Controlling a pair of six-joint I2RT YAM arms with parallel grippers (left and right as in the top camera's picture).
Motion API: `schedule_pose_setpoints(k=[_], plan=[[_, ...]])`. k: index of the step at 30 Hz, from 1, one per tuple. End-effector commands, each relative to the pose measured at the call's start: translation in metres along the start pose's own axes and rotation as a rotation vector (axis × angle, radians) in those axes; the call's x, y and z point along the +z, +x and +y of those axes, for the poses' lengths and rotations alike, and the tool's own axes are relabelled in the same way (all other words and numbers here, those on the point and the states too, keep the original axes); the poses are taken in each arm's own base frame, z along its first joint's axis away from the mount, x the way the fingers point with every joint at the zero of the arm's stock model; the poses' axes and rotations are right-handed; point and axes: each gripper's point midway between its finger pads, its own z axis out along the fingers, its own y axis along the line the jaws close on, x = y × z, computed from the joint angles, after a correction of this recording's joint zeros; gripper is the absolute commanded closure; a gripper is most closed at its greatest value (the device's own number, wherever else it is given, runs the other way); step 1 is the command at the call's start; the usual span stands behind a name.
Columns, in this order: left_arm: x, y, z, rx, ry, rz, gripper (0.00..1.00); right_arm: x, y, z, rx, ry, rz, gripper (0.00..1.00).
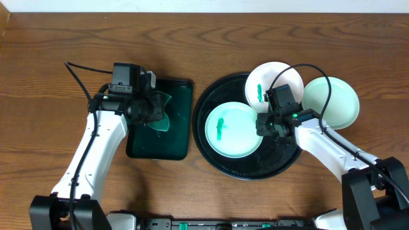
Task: Clean dirty plates on tray and stack at the side
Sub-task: 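Lift the sponge with the left gripper and hold it above the tray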
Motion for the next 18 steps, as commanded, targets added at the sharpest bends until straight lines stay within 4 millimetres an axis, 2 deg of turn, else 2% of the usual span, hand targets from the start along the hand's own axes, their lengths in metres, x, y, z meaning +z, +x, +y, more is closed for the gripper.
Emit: schedule_pose_setpoints(k=[1, 3, 4, 8, 15, 18], plan=[[0.002, 0.000, 0.001, 0.025, -0.011, -0.003, 0.92, 0.003, 0.000, -0.002, -0.015, 0.011, -0.007, 0.64], [0.002, -0.002, 0.001, 0.026, -0.010, -0.010, 0.92, 0.004, -0.001, -0.002, -0.015, 0.010, -0.009, 0.64], [0.002, -0.003, 0.001, 0.028, -0.008, -0.017, 0.92, 0.005, 0.000, -0.002, -0.015, 0.009, -0.009, 0.68], [0.002, -0.008, 0.000, 0.033, -0.004, -0.036, 0.92, 0.005, 0.001, 0.001, -0.022, 0.002, -0.007, 0.97], [0.002, -0.018, -0.003, 0.044, 0.004, -0.077, 0.92, 0.005, 0.002, 0.004, -0.030, -0.005, -0.007, 0.98], [0.002, -0.018, -0.003, 0.044, 0.005, -0.078, 0.92, 0.006, 0.002, 0.004, -0.030, -0.005, -0.007, 0.88]])
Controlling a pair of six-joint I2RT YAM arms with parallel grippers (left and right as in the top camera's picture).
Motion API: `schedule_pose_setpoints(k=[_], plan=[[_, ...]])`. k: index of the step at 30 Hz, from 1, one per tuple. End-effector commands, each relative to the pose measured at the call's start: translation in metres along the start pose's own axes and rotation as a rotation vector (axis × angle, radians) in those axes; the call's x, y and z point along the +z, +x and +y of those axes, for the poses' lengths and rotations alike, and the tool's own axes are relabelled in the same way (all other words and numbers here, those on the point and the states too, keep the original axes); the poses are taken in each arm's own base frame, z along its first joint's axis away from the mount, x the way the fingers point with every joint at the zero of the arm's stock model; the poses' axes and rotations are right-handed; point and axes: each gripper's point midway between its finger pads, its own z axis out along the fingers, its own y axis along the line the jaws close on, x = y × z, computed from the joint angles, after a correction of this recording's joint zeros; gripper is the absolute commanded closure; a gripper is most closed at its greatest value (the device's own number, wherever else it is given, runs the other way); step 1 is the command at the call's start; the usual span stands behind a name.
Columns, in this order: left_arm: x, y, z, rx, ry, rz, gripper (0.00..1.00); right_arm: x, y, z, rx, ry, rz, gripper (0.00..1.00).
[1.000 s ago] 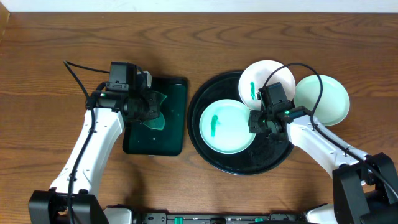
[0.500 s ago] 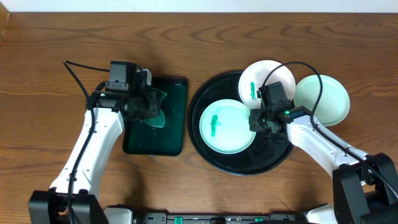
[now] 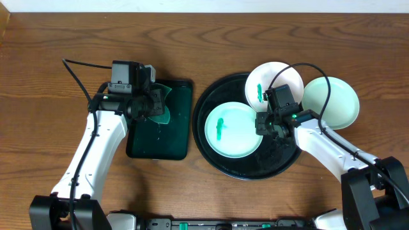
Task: Clean dirty plates on tray and stack at the side
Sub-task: 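Lift the sponge with the left gripper and hold it above the tray, then carry the sponge with the left gripper over the held pale green plate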
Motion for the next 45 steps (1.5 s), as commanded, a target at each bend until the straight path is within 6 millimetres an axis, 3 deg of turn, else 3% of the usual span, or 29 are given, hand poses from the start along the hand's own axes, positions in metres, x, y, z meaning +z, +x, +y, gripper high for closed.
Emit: schedule_pose_setpoints(k=[1, 4, 9, 12, 23, 27, 30, 40, 45], plan=[[0.002, 0.002, 0.002, 0.023, -0.012, 0.003, 0.93, 0.004, 0.007, 0.002, -0.013, 0.001, 0.018, 0.86], [0.002, 0.002, 0.002, 0.023, -0.012, 0.003, 0.92, 0.007, 0.008, 0.001, -0.013, 0.004, 0.024, 0.85], [0.002, 0.002, 0.002, 0.023, -0.012, 0.003, 0.92, 0.015, 0.012, 0.000, -0.008, 0.007, 0.042, 0.94], [0.002, 0.002, 0.002, 0.023, -0.012, 0.003, 0.92, 0.015, 0.012, 0.001, -0.008, -0.002, 0.046, 0.94], [0.003, 0.002, 0.002, 0.023, -0.013, 0.006, 0.92, 0.015, 0.016, 0.004, -0.007, -0.021, 0.065, 0.83], [0.007, 0.002, 0.003, 0.021, -0.015, 0.013, 0.92, 0.015, 0.017, 0.004, -0.007, -0.020, 0.065, 0.98], [0.009, 0.003, 0.004, 0.019, -0.016, 0.018, 0.92, 0.015, 0.017, 0.004, -0.006, -0.021, 0.066, 0.99], [-0.023, -0.040, 0.027, 0.014, -0.228, -0.094, 0.93, 0.014, 0.018, 0.008, -0.006, -0.041, 0.073, 0.99], [-0.024, -0.041, 0.029, 0.017, -0.246, -0.094, 0.93, 0.014, 0.018, 0.008, -0.006, -0.041, 0.073, 0.99]])
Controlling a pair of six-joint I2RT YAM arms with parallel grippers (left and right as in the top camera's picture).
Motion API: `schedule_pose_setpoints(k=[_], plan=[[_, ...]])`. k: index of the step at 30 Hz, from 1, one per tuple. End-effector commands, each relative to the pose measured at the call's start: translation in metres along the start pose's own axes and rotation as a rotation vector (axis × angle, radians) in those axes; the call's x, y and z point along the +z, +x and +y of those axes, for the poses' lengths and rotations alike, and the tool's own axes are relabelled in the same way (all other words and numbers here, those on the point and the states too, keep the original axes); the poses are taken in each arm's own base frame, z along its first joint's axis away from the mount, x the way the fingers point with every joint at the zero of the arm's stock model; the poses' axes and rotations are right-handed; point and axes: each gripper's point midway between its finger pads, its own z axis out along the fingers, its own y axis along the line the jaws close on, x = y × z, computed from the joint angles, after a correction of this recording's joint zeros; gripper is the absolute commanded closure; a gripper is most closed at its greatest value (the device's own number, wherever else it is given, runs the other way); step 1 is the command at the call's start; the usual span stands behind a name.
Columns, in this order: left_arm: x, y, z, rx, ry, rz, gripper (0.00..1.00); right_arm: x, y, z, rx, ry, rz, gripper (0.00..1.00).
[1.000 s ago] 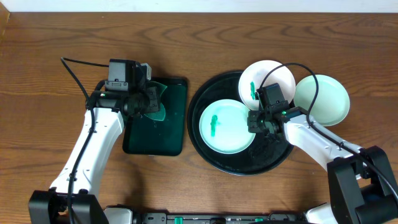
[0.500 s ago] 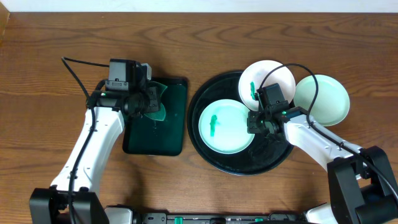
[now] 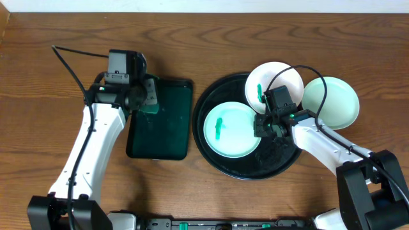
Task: Clean dirty plates on tray and stack at the side
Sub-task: 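Carry the sponge with the left gripper over the held pale green plate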
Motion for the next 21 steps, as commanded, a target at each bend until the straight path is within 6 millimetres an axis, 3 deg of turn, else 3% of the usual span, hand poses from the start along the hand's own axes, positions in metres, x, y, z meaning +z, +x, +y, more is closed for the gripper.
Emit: schedule_pose_setpoints(k=[1, 7, 16, 21], plan=[[-0.001, -0.004, 0.004, 0.015, -0.046, -0.009, 0.93, 0.003, 0.006, 0.004, -0.008, -0.011, 0.020, 0.99], [-0.002, -0.006, -0.012, 0.047, -0.022, -0.021, 0.93, 0.004, 0.006, 0.004, -0.009, -0.012, 0.017, 0.99], [-0.028, -0.021, -0.018, 0.014, -0.042, 0.065, 0.93, 0.004, 0.005, 0.005, -0.009, -0.014, 0.014, 0.99], [-0.014, -0.006, -0.024, -0.009, -0.032, 0.174, 0.93, 0.004, 0.005, 0.005, -0.009, -0.014, 0.014, 0.99]])
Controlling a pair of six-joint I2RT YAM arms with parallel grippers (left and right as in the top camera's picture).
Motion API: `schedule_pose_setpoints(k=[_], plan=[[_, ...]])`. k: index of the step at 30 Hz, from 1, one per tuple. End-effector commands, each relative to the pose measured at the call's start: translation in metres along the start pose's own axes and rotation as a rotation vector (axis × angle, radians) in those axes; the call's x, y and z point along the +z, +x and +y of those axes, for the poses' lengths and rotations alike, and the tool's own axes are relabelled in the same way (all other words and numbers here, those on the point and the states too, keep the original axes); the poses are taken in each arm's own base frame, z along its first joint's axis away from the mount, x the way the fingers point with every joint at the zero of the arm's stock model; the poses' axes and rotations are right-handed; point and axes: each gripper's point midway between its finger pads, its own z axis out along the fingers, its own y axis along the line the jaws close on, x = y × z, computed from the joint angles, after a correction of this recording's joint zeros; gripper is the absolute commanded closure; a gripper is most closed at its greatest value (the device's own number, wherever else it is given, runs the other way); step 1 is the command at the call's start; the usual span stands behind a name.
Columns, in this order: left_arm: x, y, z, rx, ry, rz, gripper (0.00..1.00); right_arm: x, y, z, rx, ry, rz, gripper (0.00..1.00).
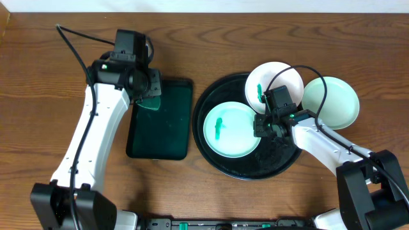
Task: Clean dirty plates on tray and stack at the side
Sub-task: 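Carry the sponge with the left gripper over the held pale green plate, then wipe the pale green plate surface with the sponge in the left gripper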
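Note:
A mint plate (231,130) with a green smear lies in the round black tray (246,171). A white plate (276,82), also smeared green, rests on the tray's far rim. A clean mint plate (332,102) sits on the table to the right of the tray. My right gripper (263,124) is at the smeared mint plate's right rim and looks shut on it, though the wrist hides its fingers. My left gripper (149,89) hangs over the far left corner of the dark green basin (163,131), shut on a green wipe (151,102).
The wooden table runs to a pale edge at the back. Black cables loop off both wrists. The basin lies left of the round tray with a narrow gap between them.
My left gripper with the wipe has moved from the basin's left edge to its far left corner, with the wrist turned. The right gripper and the plates have not moved.
The left gripper held the wipe low over the middle of the basin's far end. It then shifted left to the basin's edge, and now sits at the far left corner. All the while the right gripper stayed at the smeared mint plate's rim; the plate slid slightly left.

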Motion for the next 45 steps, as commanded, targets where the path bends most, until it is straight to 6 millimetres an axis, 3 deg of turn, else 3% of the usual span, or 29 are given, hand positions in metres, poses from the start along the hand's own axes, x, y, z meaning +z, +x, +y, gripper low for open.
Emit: schedule_pose_setpoints(k=[1, 6, 16, 25, 29, 34, 45], plan=[[0.015, 0.007, -0.014, -0.013, 0.040, 0.073, 0.93, 0.003, 0.006, 0.004, -0.008, -0.010, 0.016, 0.99], [0.027, 0.030, -0.060, 0.030, 0.166, 0.174, 0.93, 0.003, 0.006, 0.004, -0.008, -0.010, 0.016, 0.99], [0.044, 0.070, -0.132, 0.131, 0.203, 0.245, 0.93, 0.003, 0.006, 0.004, -0.008, -0.010, 0.016, 0.99], [0.077, 0.098, -0.177, 0.206, 0.208, 0.279, 0.92, 0.003, 0.006, 0.004, -0.008, -0.010, 0.016, 0.99], [0.092, 0.104, -0.184, 0.219, 0.203, 0.293, 0.93, 0.003, 0.006, 0.004, -0.008, -0.010, 0.016, 0.99], [0.109, 0.099, -0.168, 0.173, 0.088, 0.266, 0.93, 0.003, 0.006, 0.004, -0.008, -0.010, 0.016, 0.99], [0.124, 0.107, -0.163, 0.175, 0.052, 0.295, 0.93, 0.003, 0.006, 0.004, -0.009, -0.010, 0.016, 0.99]])
